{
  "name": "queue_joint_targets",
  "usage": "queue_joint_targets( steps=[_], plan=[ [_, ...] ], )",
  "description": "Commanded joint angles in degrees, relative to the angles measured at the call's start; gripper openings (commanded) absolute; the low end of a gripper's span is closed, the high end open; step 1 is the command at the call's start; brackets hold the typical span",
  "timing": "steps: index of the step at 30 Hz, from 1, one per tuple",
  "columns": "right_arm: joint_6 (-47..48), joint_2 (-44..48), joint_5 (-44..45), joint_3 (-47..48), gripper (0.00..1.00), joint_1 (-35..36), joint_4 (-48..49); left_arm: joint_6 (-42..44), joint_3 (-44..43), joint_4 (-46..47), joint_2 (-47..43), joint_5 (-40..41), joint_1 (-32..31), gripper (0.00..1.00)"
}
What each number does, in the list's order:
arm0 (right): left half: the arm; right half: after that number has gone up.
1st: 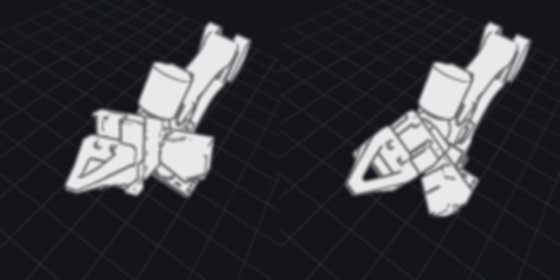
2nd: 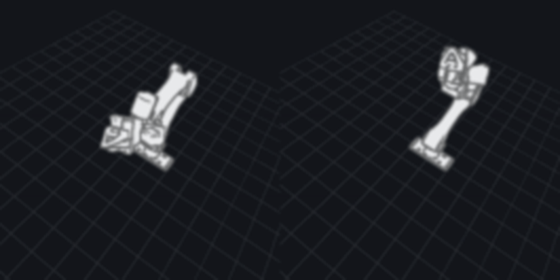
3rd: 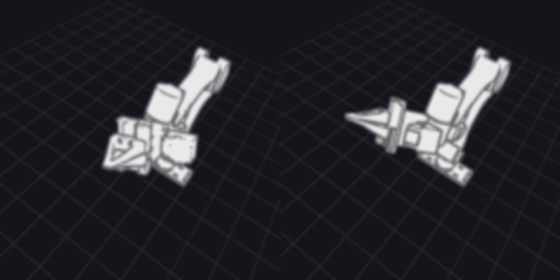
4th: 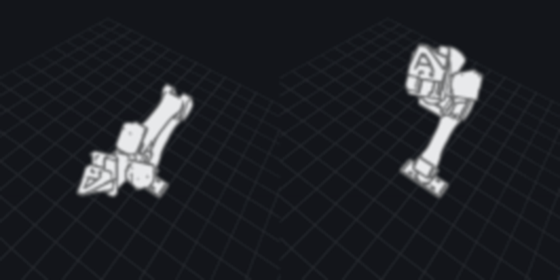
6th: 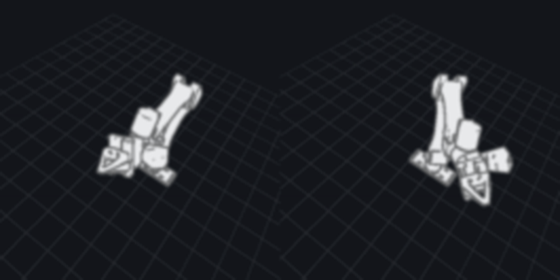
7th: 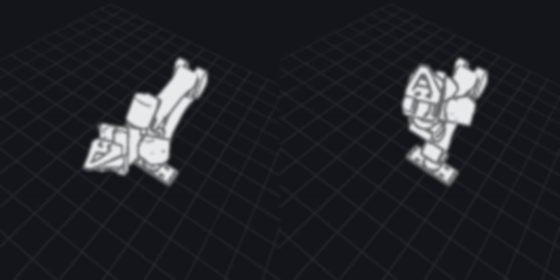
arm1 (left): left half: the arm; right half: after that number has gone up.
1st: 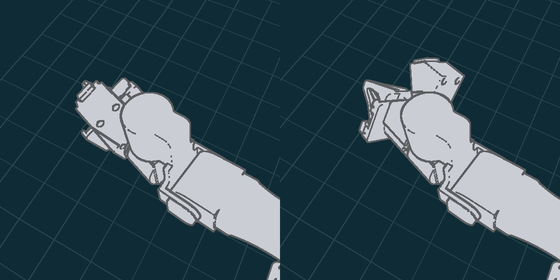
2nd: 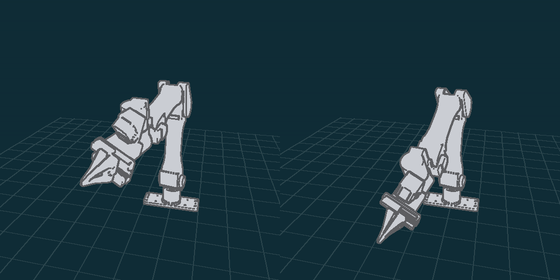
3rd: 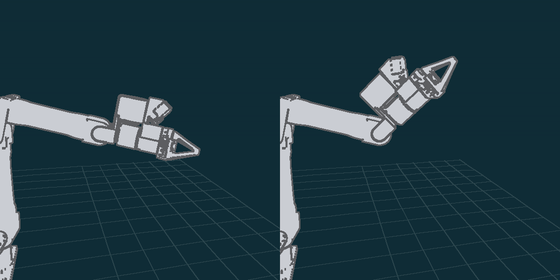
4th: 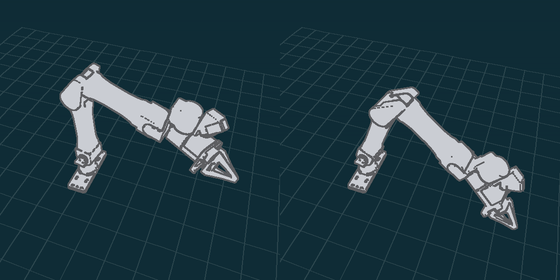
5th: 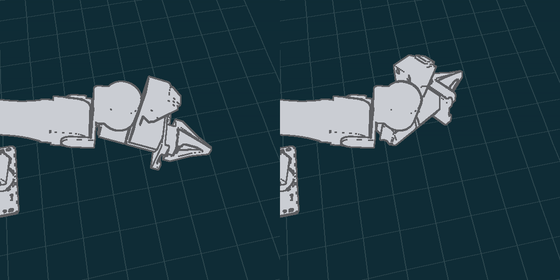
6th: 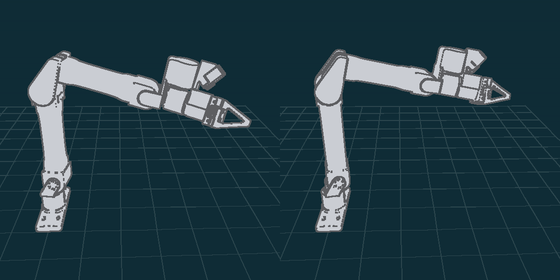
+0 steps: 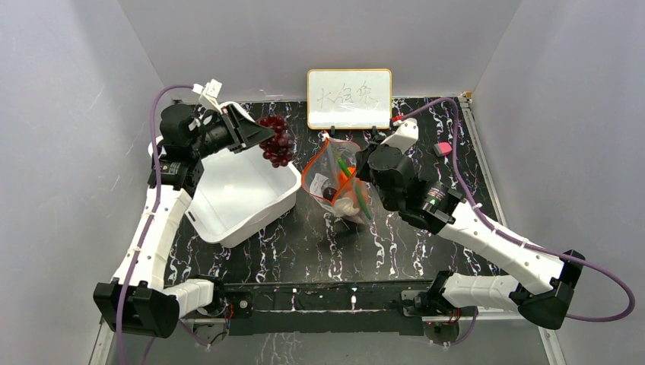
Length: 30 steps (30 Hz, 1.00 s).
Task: Place the food in the zip-top bag and seal the zipper
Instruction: Place the fake fruit in the zipper food storage bag.
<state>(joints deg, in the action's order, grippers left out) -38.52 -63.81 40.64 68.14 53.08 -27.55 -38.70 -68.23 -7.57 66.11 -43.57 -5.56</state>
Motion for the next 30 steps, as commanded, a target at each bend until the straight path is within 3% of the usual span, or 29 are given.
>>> queue_joint_targets(
  steps=[1, 9, 16, 30],
  plan=[
    [-1.7, 0.8, 1.7, 2.5, 0.0, -0.2, 6.5, -8.0, 0.8, 10.9, -1.4, -1.6, -5.2, 0.09],
    [-6.4, 1.1, -0.5, 1.6, 0.0, -0.2, 8.0, -13.6, 3.0, 21.2, 0.7, 1.9, -15.6, 0.09],
    [-8.7, 1.3, -2.3, 1.1, 0.0, -0.2, 8.5, -14.7, 5.1, 26.7, 1.3, 4.1, -20.0, 0.09],
    [-9.1, 3.3, -5.8, -0.6, 0.0, -0.2, 11.0, -4.5, 10.6, 24.4, 5.6, 5.7, -23.2, 0.09]
  ],
)
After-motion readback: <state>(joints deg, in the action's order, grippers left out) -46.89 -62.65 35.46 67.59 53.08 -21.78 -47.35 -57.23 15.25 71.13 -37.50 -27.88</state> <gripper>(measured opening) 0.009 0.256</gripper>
